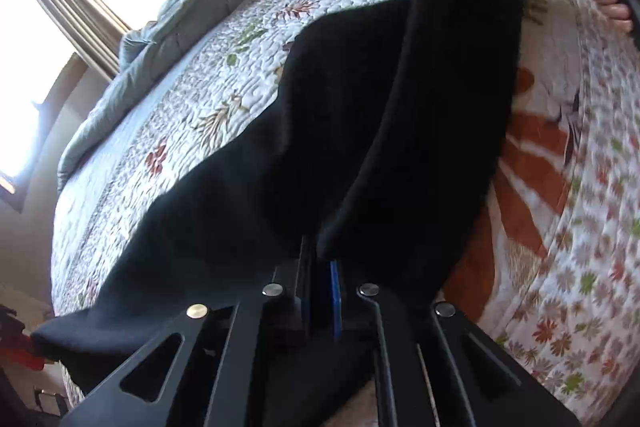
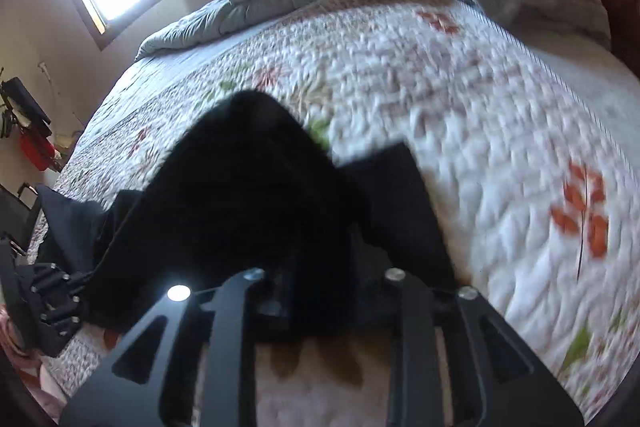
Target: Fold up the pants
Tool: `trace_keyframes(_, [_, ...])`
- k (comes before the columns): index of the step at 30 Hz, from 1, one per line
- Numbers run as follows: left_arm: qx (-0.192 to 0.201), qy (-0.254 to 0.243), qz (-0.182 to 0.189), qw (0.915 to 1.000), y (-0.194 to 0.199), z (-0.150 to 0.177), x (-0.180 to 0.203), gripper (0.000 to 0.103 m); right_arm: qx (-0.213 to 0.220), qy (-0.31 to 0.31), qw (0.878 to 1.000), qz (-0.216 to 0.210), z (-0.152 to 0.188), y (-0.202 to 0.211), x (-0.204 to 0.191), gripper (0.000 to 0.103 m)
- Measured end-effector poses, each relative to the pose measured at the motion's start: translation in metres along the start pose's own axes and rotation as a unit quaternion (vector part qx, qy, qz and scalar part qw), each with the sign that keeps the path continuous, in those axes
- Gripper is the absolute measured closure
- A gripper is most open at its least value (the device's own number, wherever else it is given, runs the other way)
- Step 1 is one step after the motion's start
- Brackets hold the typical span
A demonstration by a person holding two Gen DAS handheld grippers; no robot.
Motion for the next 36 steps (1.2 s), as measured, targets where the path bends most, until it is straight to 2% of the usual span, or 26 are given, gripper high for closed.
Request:
trace_keyframes(2, [0.011, -0.009, -0.024, 0.9996, 0.002, 0.004, 0.004, 0.094, -0.012, -0.027, 1.000, -0.006, 0.018, 0.008, 0.000, 0.062])
trace_keyframes(4, [0.005, 0.019, -0.024, 0.9995, 0.006, 0.002, 0.002, 0.085, -0.013, -0.058, 0.998, -0.020, 0.029, 0.017, 0.001, 0.054])
trace_keyframes(5, [-0.001, 0.039, -0.009, 0.9992, 0.009, 0.001, -0.002, 0.079, -0.018, -0.080, 0.996, -0.030, 0.035, 0.021, 0.001, 0.044])
trace_keyframes(6, [-0.005, 0.063, 0.013, 0.9979, 0.014, 0.002, -0.007, 0.066, -0.022, -0.094, 0.995, -0.041, 0.039, 0.024, 0.000, 0.036])
trace_keyframes(7, [-0.007, 0.092, 0.041, 0.9949, 0.020, 0.002, -0.012, 0.051, -0.027, -0.115, 0.991, -0.059, 0.045, 0.028, -0.002, 0.034])
trace_keyframes(8, [-0.010, 0.121, 0.065, 0.9904, 0.025, 0.003, -0.018, 0.044, -0.032, -0.127, 0.989, -0.069, 0.047, 0.029, -0.004, 0.030])
trace_keyframes(9, [-0.019, 0.163, 0.089, 0.9825, 0.031, 0.008, -0.032, 0.037, -0.038, -0.140, 0.986, -0.084, 0.052, 0.031, -0.006, 0.025])
trace_keyframes(11, [-0.030, 0.212, 0.108, 0.9708, 0.037, 0.018, -0.053, 0.036, -0.047, -0.166, 0.979, -0.106, 0.059, 0.034, -0.009, 0.021])
trace_keyframes(14, [-0.060, 0.320, 0.127, 0.9369, 0.034, 0.039, -0.098, 0.036, -0.050, -0.183, 0.975, -0.117, 0.060, 0.041, -0.017, 0.020])
trace_keyframes(15, [-0.075, 0.359, 0.126, 0.9217, 0.028, 0.047, -0.116, 0.036, -0.049, -0.185, 0.974, -0.120, 0.057, 0.042, -0.019, 0.018])
trace_keyframes(17, [-0.093, 0.401, 0.135, 0.9015, 0.019, 0.058, -0.134, 0.036, -0.057, -0.192, 0.973, -0.116, 0.051, 0.038, -0.024, 0.018])
trace_keyframes(20, [-0.112, 0.463, 0.149, 0.8666, -0.002, 0.069, -0.155, 0.036, -0.073, -0.198, 0.973, -0.098, 0.047, 0.029, -0.025, 0.018])
trace_keyframes(22, [-0.108, 0.518, 0.162, 0.8331, -0.010, 0.072, -0.170, 0.036, -0.084, -0.206, 0.971, -0.085, 0.047, 0.023, -0.025, 0.021])
trace_keyframes(25, [-0.122, 0.557, 0.169, 0.8041, -0.029, 0.077, -0.187, 0.034, -0.087, -0.210, 0.970, -0.082, 0.047, 0.018, -0.027, 0.029])
trace_keyframes(26, [-0.126, 0.569, 0.173, 0.7937, -0.034, 0.084, -0.193, 0.034, -0.086, -0.207, 0.971, -0.081, 0.047, 0.017, -0.027, 0.037])
trace_keyframes(27, [-0.137, 0.583, 0.179, 0.7808, -0.041, 0.089, -0.194, 0.042, -0.087, -0.206, 0.971, -0.080, 0.046, 0.017, -0.028, 0.048])
trace_keyframes(28, [-0.140, 0.590, 0.185, 0.7733, -0.047, 0.091, -0.194, 0.071, -0.089, -0.206, 0.971, -0.080, 0.046, 0.015, -0.029, 0.056])
trace_keyframes(29, [-0.139, 0.597, 0.197, 0.7648, -0.052, 0.092, -0.192, 0.086, -0.091, -0.207, 0.971, -0.081, 0.045, 0.013, -0.029, 0.071])
trace_keyframes(30, [-0.139, 0.602, 0.205, 0.7594, -0.054, 0.095, -0.193, 0.091, -0.092, -0.208, 0.970, -0.084, 0.045, 0.013, -0.028, 0.082])
trace_keyframes(31, [-0.137, 0.607, 0.202, 0.7560, -0.053, 0.098, -0.192, 0.095, -0.092, -0.211, 0.969, -0.086, 0.045, 0.013, -0.027, 0.086])
trace_keyframes(32, [-0.132, 0.609, 0.199, 0.7563, -0.050, 0.100, -0.191, 0.096, -0.092, -0.212, 0.969, -0.088, 0.044, 0.014, -0.027, 0.091])
trace_keyframes(35, [-0.099, 0.600, 0.160, 0.7778, -0.031, 0.099, -0.189, 0.097, -0.083, -0.203, 0.971, -0.093, 0.036, 0.018, -0.030, 0.097])
trace_keyframes(36, [-0.078, 0.594, 0.135, 0.7893, -0.016, 0.098, -0.185, 0.097, -0.080, -0.200, 0.972, -0.094, 0.032, 0.020, -0.029, 0.097])
Point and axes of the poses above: each gripper's, at about its wrist camera, not at the fingertips, and y roughly against the way its jaws point, x to its right, z to its underside, the point moved 5 cm from there along -y, roughly the way its jaws point, and after that the axes turned 6 degrees about x, right-handed, at the moved point
